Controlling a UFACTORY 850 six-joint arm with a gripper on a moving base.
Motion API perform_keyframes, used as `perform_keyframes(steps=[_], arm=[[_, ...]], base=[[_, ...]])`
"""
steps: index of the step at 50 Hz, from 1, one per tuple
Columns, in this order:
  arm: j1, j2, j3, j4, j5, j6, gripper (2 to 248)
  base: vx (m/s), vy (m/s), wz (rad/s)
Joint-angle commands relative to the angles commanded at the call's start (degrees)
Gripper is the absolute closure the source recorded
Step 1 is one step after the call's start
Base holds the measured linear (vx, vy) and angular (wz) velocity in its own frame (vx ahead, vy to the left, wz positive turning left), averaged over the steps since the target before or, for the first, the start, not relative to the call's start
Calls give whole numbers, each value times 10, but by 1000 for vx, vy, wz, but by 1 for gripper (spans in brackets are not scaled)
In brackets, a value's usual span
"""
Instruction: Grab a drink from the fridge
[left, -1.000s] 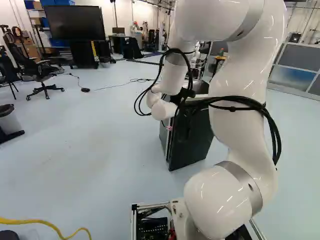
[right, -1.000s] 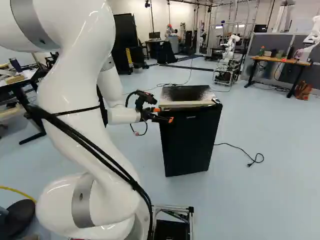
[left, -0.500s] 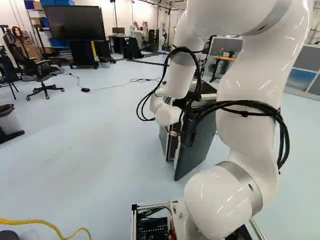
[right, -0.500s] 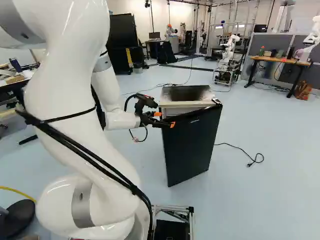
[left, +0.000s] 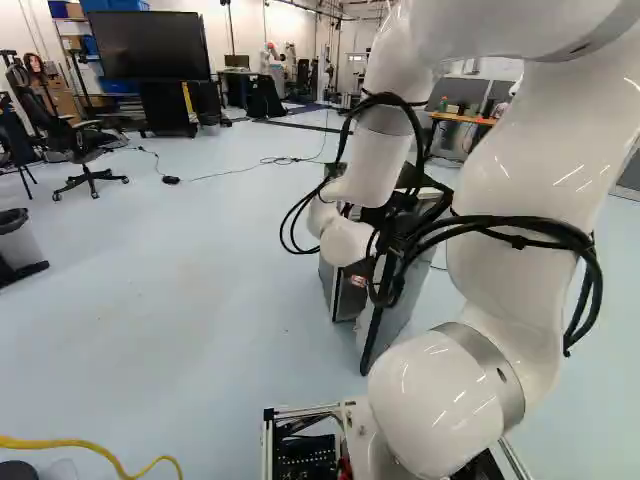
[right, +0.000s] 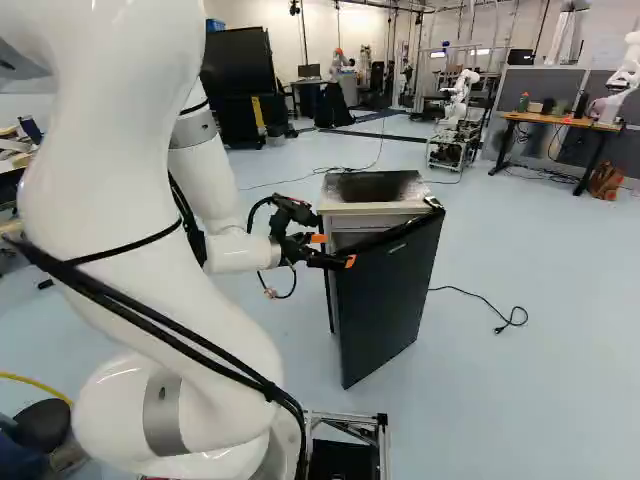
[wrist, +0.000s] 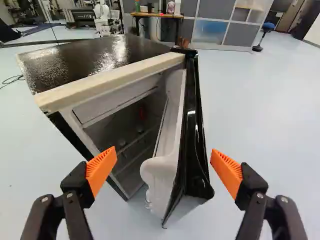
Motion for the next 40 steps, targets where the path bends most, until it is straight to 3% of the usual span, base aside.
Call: perform_keyframes(steps=[22, 40], arm=[[-21, 47, 55, 0, 0, 0, 3], [-55, 72, 83, 0, 0, 0, 3]], base=[[0, 0, 0], [0, 0, 0]])
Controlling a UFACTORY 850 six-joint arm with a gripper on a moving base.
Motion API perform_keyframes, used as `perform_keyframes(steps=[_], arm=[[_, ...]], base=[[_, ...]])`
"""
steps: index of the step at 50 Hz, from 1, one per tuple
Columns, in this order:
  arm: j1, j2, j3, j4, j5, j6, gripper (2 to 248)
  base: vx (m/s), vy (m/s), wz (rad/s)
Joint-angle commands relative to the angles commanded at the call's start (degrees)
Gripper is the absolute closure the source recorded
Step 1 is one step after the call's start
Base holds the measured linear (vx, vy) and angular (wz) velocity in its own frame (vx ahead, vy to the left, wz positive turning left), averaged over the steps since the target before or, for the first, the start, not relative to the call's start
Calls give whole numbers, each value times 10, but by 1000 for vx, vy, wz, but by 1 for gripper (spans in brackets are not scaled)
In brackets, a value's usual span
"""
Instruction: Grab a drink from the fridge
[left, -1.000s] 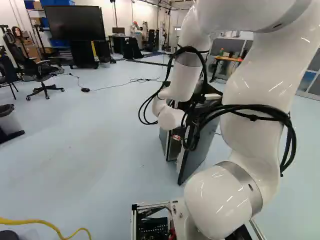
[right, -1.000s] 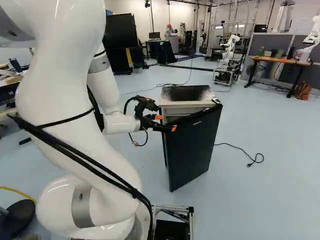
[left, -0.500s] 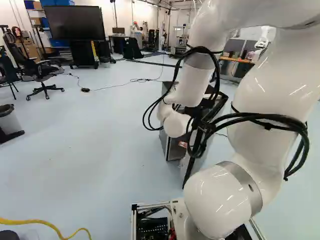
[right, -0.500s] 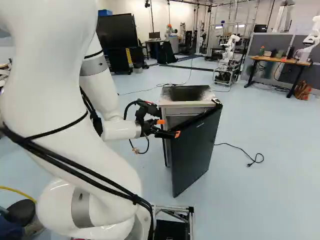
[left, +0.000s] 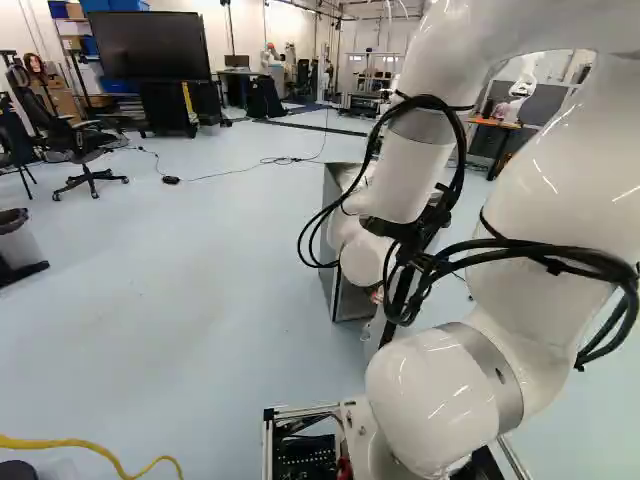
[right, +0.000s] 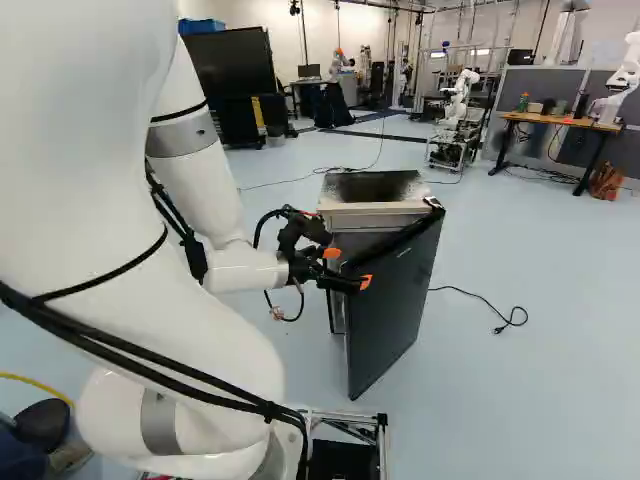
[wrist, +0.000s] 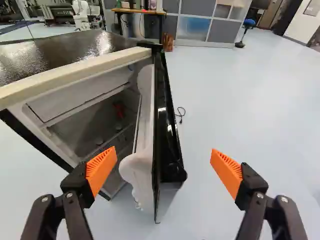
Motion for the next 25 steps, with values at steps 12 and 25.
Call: perform_keyframes(steps=[12, 25], arm=[[-29, 12, 13, 0, 0, 0, 3], [-63, 22, 23, 0, 0, 0, 3]], base=[[0, 0, 0], [0, 0, 0]])
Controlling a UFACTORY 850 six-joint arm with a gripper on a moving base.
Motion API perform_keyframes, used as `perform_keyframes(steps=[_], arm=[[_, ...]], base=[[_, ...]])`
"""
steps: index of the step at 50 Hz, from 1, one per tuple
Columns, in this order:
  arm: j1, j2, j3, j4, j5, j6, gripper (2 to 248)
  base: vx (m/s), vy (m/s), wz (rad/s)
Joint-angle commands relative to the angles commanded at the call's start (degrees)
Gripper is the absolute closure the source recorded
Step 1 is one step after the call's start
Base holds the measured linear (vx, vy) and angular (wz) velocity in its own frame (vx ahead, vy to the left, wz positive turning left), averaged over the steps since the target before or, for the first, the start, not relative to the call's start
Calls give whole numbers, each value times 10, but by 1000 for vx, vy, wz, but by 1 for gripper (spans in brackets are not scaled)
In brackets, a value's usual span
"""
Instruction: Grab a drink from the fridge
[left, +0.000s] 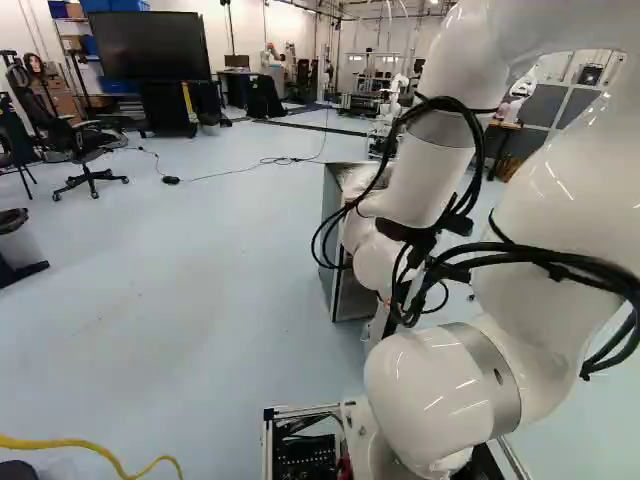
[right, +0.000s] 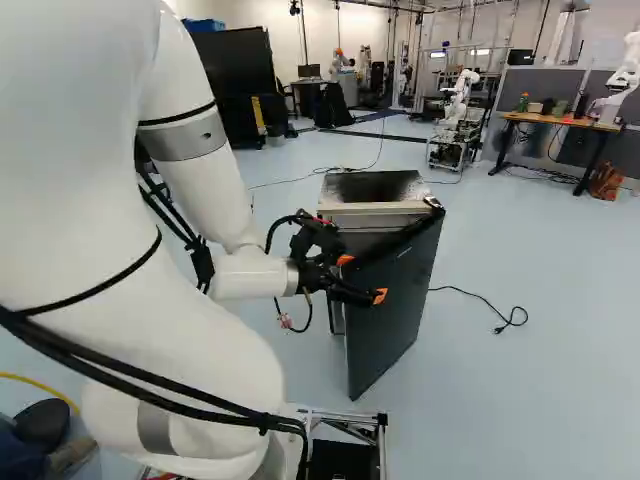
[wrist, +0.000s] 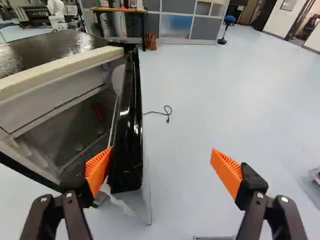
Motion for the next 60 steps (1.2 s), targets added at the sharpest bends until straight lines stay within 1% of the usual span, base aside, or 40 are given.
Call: perform_keyframes(steps=[19, 38, 47, 60], arm=[[-54, 8, 9, 10, 0, 0, 3], [-114, 8, 8, 27, 0, 0, 3], [-146, 1, 1, 35, 0, 0, 3], [-195, -18, -20, 46, 0, 0, 3]], base=[[0, 0, 0], [0, 0, 0], [0, 0, 0], [0, 0, 0]])
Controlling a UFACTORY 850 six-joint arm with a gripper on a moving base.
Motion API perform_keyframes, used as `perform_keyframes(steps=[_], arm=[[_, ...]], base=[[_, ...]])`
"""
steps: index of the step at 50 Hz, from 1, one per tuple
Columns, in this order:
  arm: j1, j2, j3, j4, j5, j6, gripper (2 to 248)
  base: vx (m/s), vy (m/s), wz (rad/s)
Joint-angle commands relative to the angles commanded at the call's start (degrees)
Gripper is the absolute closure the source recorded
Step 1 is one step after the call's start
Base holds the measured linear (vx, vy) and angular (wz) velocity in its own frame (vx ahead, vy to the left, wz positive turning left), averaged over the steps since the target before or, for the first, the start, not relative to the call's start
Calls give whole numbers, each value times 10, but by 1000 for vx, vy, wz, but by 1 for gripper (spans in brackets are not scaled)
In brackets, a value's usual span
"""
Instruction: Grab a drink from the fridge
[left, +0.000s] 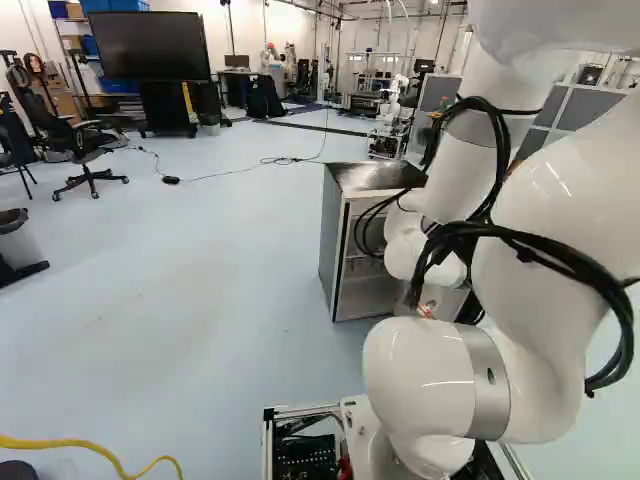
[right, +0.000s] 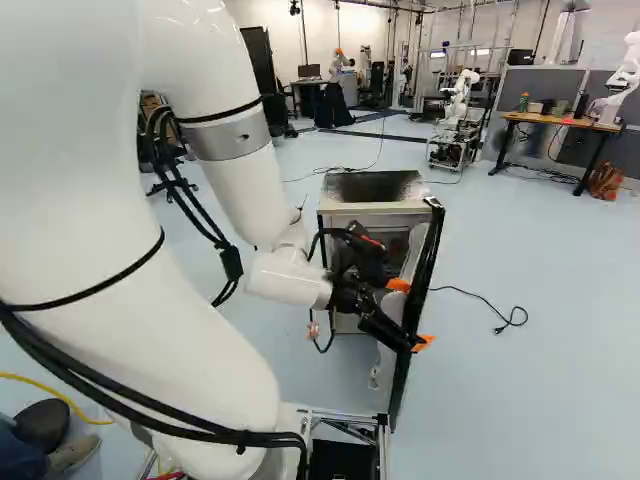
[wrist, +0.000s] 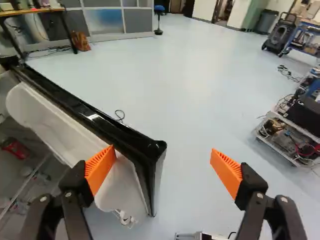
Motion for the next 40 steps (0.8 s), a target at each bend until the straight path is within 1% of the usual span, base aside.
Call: perform_keyframes(steps=[19, 40], arm=[[-64, -43, -49, 1, 0, 0, 3], [-125, -92, -107, 1, 0, 0, 3]], base=[[0, 0, 0], [0, 0, 0]])
